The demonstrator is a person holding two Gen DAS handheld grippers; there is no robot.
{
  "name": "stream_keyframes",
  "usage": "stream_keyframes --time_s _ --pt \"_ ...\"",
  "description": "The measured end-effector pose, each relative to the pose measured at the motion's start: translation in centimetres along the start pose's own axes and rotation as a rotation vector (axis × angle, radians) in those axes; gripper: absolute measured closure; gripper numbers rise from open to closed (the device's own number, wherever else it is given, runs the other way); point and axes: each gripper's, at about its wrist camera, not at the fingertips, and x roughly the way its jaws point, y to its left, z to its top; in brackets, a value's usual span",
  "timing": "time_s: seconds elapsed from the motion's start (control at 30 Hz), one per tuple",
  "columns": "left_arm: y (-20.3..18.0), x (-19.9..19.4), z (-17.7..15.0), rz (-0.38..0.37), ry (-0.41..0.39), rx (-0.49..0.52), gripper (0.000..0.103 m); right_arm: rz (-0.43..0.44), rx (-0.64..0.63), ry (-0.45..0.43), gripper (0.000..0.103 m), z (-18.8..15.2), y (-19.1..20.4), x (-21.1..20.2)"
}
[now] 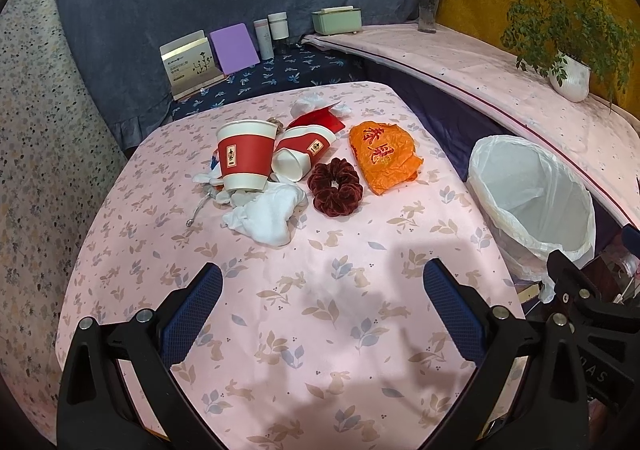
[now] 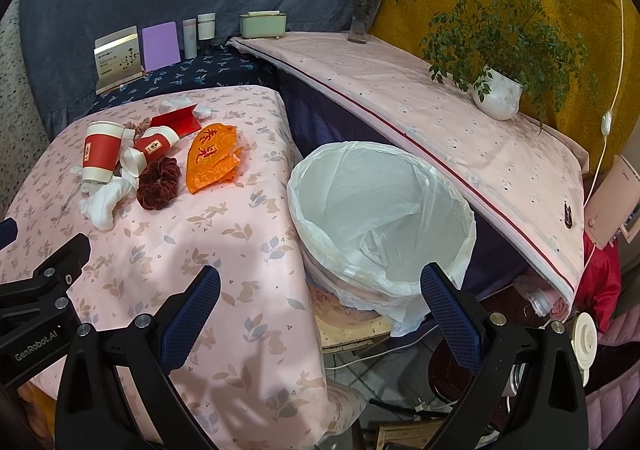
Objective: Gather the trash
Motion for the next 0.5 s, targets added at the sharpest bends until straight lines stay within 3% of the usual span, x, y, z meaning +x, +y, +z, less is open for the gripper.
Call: stream_keyframes --time_s 0.5 --pt "3.4 3.0 0.7 -0.009 0.042 -0.077 0.007 0.003 0.017 0.005 0.007 1.6 1.3 2.3"
